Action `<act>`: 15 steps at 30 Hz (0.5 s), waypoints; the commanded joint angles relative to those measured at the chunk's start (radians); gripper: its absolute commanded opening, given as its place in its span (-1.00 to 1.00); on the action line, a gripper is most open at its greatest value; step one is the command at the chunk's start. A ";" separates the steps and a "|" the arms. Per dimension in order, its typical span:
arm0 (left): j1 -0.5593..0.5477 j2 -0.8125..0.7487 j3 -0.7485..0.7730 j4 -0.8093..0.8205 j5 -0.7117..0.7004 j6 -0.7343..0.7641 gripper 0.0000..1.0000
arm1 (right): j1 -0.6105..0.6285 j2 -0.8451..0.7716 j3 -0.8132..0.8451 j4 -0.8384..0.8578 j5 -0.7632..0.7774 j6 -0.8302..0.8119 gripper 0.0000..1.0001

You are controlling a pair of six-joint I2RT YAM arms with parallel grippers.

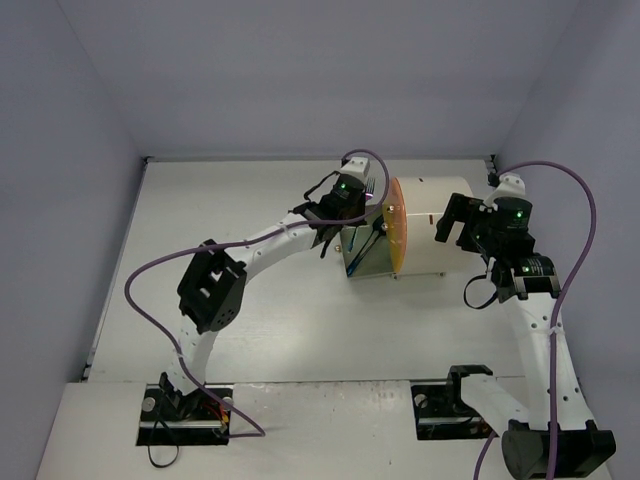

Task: Sort the eating utensils into containers

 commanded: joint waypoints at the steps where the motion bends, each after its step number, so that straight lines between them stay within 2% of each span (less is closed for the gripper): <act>1: -0.033 -0.062 -0.025 0.097 -0.050 -0.029 -1.00 | 0.004 -0.014 -0.003 0.038 0.002 -0.006 1.00; 11: -0.071 -0.088 -0.106 0.128 -0.021 0.041 -0.96 | 0.004 -0.006 0.007 0.038 0.021 -0.012 1.00; 15: -0.075 -0.107 -0.122 0.116 -0.019 0.052 -0.63 | 0.005 0.005 0.030 0.038 0.019 -0.008 1.00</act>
